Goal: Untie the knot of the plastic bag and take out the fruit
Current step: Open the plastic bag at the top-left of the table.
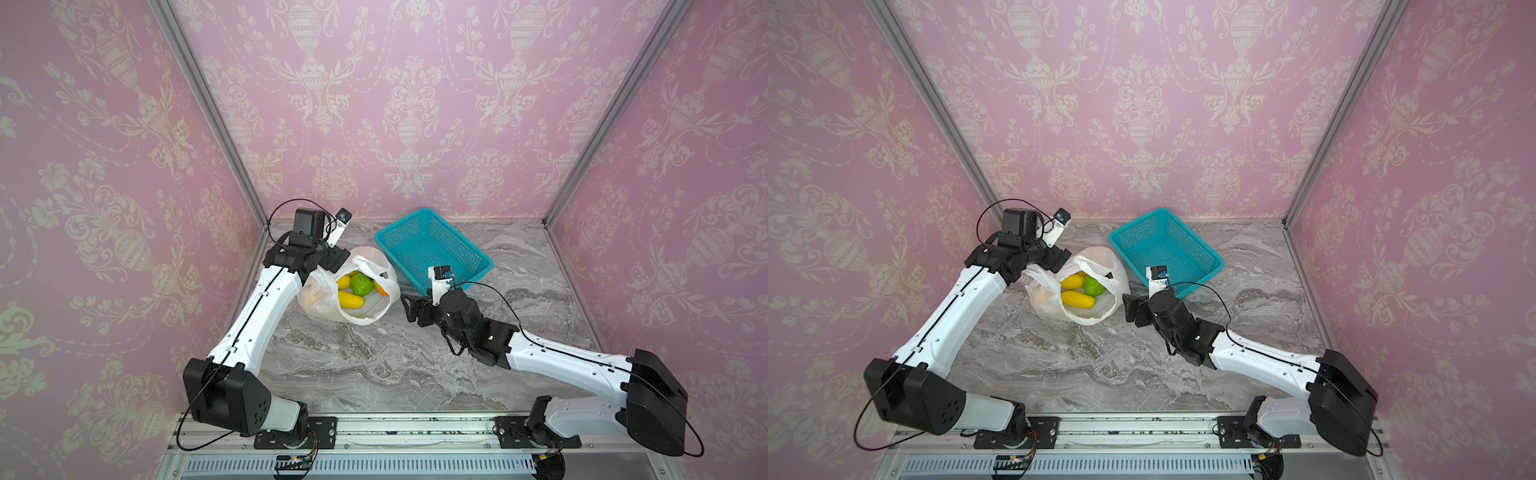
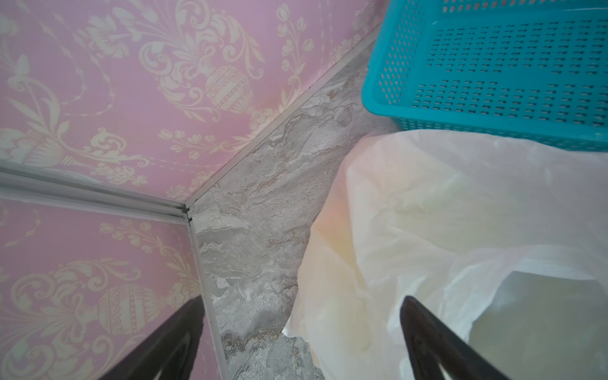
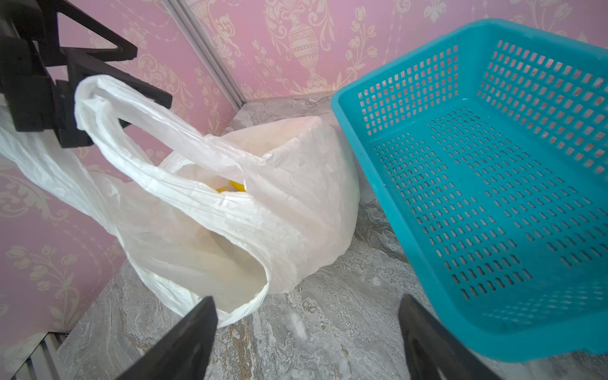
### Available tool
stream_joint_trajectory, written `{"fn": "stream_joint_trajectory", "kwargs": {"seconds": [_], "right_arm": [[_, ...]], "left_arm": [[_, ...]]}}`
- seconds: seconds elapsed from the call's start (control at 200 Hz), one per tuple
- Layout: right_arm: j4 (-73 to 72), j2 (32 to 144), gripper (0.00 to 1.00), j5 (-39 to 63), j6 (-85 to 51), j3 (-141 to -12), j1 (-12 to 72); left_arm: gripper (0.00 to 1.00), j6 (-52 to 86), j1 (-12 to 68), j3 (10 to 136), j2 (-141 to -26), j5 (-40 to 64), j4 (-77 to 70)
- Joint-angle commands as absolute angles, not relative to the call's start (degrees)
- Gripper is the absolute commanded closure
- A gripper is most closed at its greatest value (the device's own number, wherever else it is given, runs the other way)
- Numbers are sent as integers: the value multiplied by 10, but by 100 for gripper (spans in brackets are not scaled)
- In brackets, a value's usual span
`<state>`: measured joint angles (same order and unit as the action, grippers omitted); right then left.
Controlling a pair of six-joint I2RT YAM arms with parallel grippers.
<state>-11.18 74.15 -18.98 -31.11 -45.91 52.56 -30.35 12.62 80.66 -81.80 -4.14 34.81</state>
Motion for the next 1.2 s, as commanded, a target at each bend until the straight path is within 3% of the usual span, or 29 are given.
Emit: {"fn": "stream_joint_trajectory", "kwargs": {"seconds": [0.0, 0.18, 0.635, 0.766, 0.811, 0.866, 0.996, 1.041, 1.191], "right_arm": [[-115, 739, 12, -187, -302, -471, 529], [-117, 758, 12, -172, -298, -483, 529], [-120, 786, 11, -160, -293, -497, 529], [-121, 788, 11, -162, -291, -497, 530], [-121, 789, 11, -164, -290, -497, 529], [-122, 792, 11, -165, -288, -498, 530], [-126, 795, 11, -166, -280, -498, 529], [-128, 795, 11, -168, -276, -498, 529], [-131, 799, 11, -180, -269, -498, 529]], "left_arm": [[5, -371, 154, 797, -822, -33, 342], [4, -397, 170, 770, -816, -8, 346], [3, -432, 174, 731, -864, -71, 303], [7, -427, 174, 728, -878, -95, 274], [13, -419, 174, 732, -887, -97, 268], [28, -402, 175, 745, -896, -87, 273], [85, -362, 174, 778, -898, -52, 287], [99, -352, 171, 780, -893, -51, 282], [100, -325, 153, 762, -873, -64, 242]]}}
